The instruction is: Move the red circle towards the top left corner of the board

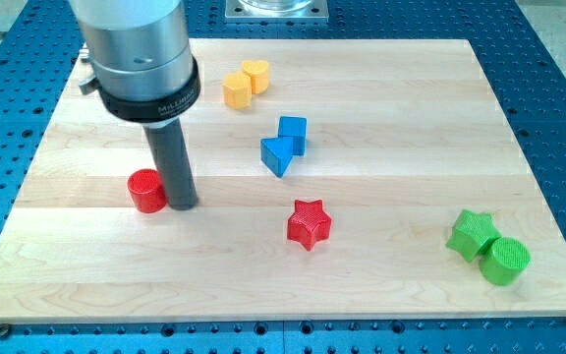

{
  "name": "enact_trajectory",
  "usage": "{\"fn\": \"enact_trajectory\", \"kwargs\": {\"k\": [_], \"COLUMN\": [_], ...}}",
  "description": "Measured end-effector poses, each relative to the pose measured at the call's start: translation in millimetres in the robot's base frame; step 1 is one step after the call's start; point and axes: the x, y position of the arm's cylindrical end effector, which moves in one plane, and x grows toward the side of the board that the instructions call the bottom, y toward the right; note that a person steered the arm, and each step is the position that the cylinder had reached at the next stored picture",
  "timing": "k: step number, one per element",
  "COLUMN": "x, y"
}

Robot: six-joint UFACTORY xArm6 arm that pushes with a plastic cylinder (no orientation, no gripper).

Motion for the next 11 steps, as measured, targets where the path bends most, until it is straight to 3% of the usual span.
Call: {"fn": "enact_trajectory", "kwargs": {"k": [1, 2, 3, 4, 5, 7, 8, 9, 10, 11], "x": [4, -82, -96, -49, -99, -232, -189, -198, -244, -256], "y": [-66, -75, -75, -47, -27, -48, -44, -67, -76, -76]}}
